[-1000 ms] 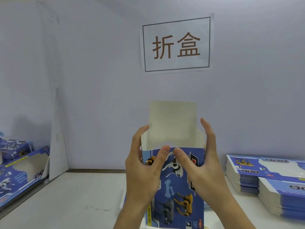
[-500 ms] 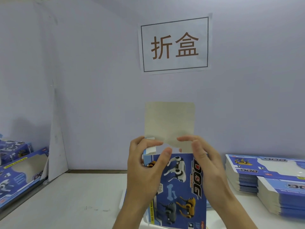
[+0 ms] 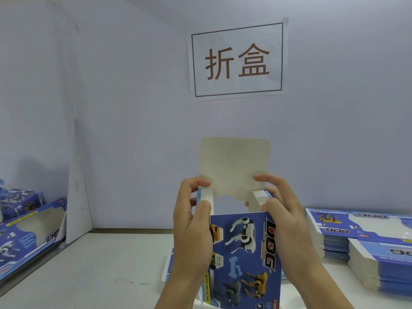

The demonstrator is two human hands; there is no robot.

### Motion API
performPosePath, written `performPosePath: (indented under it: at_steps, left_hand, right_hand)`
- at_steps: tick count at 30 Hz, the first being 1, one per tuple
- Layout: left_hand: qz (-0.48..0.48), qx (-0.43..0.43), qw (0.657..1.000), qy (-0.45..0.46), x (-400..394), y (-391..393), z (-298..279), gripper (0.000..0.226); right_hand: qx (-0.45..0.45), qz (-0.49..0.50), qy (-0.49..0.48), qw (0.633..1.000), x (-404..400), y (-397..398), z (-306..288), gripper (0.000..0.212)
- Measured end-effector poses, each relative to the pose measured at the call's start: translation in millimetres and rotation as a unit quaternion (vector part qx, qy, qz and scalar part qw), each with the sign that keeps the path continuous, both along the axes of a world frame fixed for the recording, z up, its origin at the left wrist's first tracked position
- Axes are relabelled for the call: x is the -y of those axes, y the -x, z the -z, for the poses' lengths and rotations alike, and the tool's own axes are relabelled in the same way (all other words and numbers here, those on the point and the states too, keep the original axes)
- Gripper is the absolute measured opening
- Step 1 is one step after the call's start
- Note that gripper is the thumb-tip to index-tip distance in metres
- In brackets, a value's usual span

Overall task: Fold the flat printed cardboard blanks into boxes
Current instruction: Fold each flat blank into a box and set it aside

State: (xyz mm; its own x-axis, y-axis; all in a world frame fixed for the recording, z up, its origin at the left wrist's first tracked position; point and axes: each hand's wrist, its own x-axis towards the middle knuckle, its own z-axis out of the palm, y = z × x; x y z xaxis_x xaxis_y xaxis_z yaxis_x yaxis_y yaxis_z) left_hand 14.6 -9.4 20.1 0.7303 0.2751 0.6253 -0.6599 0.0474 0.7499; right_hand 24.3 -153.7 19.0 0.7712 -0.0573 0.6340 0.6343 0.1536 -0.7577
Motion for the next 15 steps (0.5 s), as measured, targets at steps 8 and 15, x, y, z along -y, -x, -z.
performPosePath:
  at_steps: [8,15]
  left_hand:
    - [-0.03,0.018,0.999,0.042,-7.9,-7.6,-5.4,0.023]
    - [0.046,-0.034,0.998,0.025,-22.0,-14.4,-3.6,0.033]
  right_hand:
    - [-0.018,-0.121,0.089,0.988,9.3,2.9,-1.2,0.082]
    - [-0.006,-0.007,0.055,0.998,14.0,-2.1,0.2,0.056]
